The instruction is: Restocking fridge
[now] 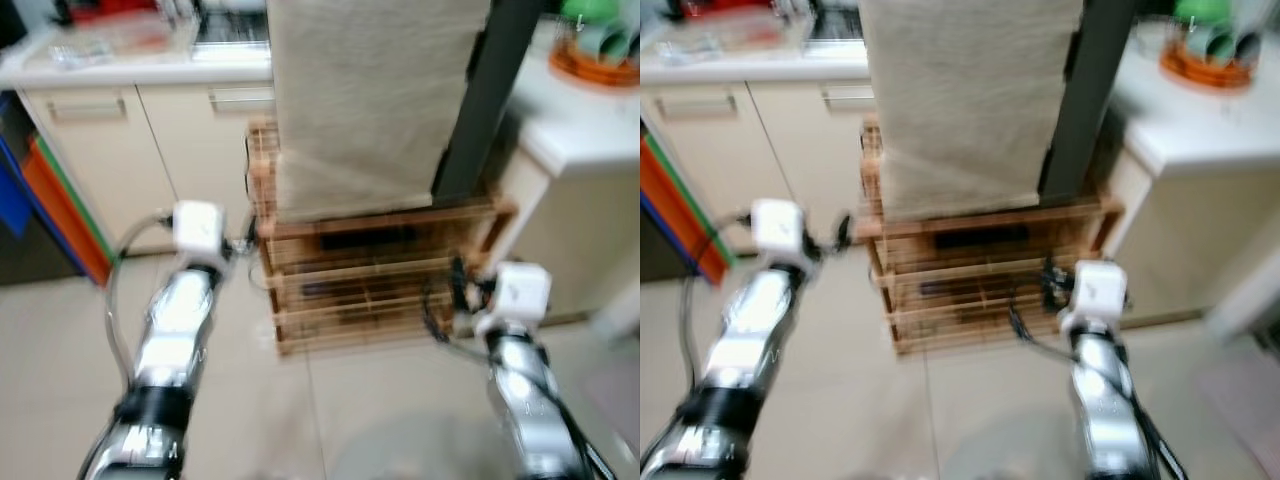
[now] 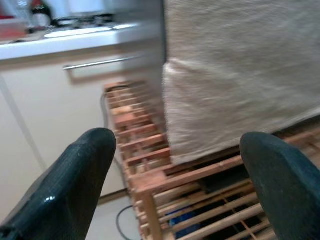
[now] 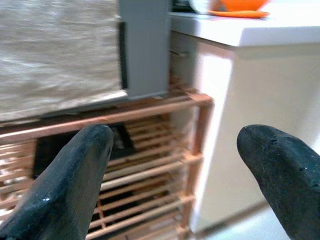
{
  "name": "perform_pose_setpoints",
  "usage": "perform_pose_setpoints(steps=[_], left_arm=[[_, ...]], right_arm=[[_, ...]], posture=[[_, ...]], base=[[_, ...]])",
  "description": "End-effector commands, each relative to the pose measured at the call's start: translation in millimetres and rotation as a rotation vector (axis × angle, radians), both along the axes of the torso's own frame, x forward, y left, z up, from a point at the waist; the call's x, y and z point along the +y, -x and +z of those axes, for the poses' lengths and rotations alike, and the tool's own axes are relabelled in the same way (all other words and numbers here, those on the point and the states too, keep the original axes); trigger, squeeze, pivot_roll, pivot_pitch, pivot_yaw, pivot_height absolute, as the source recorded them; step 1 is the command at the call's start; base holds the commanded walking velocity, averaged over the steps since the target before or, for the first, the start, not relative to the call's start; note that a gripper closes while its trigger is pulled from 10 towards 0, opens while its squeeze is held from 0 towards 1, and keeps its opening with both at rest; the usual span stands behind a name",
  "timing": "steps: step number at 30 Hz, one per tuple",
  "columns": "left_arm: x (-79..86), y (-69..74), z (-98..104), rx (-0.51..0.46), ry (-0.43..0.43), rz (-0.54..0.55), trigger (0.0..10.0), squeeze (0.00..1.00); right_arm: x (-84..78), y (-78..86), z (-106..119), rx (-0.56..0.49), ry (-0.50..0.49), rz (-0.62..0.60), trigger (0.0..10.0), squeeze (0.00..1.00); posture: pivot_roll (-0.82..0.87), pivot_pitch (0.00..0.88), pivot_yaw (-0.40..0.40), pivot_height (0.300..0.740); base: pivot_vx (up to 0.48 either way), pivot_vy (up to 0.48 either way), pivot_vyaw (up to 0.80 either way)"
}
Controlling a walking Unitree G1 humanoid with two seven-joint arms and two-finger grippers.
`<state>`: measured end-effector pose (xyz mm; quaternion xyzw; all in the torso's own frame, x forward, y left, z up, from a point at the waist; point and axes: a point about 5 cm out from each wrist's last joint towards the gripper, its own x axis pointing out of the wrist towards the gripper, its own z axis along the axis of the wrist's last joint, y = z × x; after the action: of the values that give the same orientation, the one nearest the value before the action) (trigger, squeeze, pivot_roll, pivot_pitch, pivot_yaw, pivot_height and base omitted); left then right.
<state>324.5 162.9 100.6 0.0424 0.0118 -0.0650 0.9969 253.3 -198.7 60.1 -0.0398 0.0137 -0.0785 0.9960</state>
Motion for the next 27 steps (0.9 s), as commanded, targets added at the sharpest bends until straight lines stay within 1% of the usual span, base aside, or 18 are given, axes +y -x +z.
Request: perform_pose_setpoints(steps=[1, 7, 8, 10, 12, 13, 16, 21, 24, 27], left_arm=[[5.4, -2.2, -0.6, 0.013, -0.019, 0.004, 10.0, 0.0], [3.5, -5.6, 1.0, 0.002, -0.019, -0.018, 10.0, 0.0], [2.7, -5.7, 2.2, -0.008, -0.013, -0.031, 10.0, 0.0], [0.5, -4.7, 6.2, -0.049, -0.046, -0.065, 10.0, 0.0], [-4.6, -1.9, 10.7, -0.083, -0.055, -0.118, 10.0, 0.0], [-4.6, -1.9, 10.7, -0.083, -0.055, -0.118, 10.0, 0.0], [-2.3, -3.1, 14.1, -0.087, -0.013, -0.095, 10.0, 0.0], [-5.1, -2.0, 19.8, -0.128, -0.031, -0.12, 10.0, 0.0], [-5.2, -0.8, 18.0, -0.128, -0.038, -0.128, 10.0, 0.0], [-1.8, -0.9, 13.8, -0.109, -0.044, -0.118, 10.0, 0.0]], right_arm=[[2.8, -1.4, 4.5, -0.026, -0.002, -0.002, 10.0, 0.0], [-1.4, 5.2, 2.2, -0.024, 0.001, -0.034, 10.0, 0.0], [-2.8, 6.3, 1.9, -0.024, 0.001, -0.043, 10.0, 0.0], [-3.9, 6.6, 2.5, -0.027, -0.001, -0.05, 10.0, 0.0], [-3.8, 5.9, 4.3, -0.034, 0.001, -0.047, 10.0, 0.0], [-3.8, 5.9, 4.3, -0.034, 0.001, -0.047, 10.0, 0.0], [-2.3, 3.9, 5.5, -0.038, 0.006, -0.039, 10.0, 0.0], [0.1, 0.5, 5.8, -0.037, 0.005, -0.034, 10.0, 0.0], [0.9, -0.8, 7.0, -0.042, 0.005, -0.032, 10.0, 0.0], [7.0, -3.6, 9.1, -0.053, 0.002, -0.008, 10.0, 0.0]], posture=[[-0.13, 0.0, 0.042, 0.74], [-0.15, 0.0, 0.053, 0.74], [-0.15, 0.0, 0.054, 0.74], [-0.15, 0.0, 0.054, 0.74], [-0.15, 0.0, 0.05, 0.74], [-0.15, 0.0, 0.05, 0.74], [-0.14, 0.0, 0.045, 0.74], [-0.13, 0.0, 0.042, 0.74], [-0.13, 0.0, 0.042, 0.74], [-0.12, 0.0, 0.039, 0.74]], base=[[0.0, 0.48, -0.8], [0.0, 0.475, -0.8], [0.0, 0.472, -0.8], [0.0, 0.472, -0.8], [0.0, 0.472, -0.8], [0.0, 0.472, -0.8], [0.0, 0.472, -0.8], [0.0, 0.472, -0.8], [0.0, 0.472, -0.8], [0.0, 0.472, -0.8]])
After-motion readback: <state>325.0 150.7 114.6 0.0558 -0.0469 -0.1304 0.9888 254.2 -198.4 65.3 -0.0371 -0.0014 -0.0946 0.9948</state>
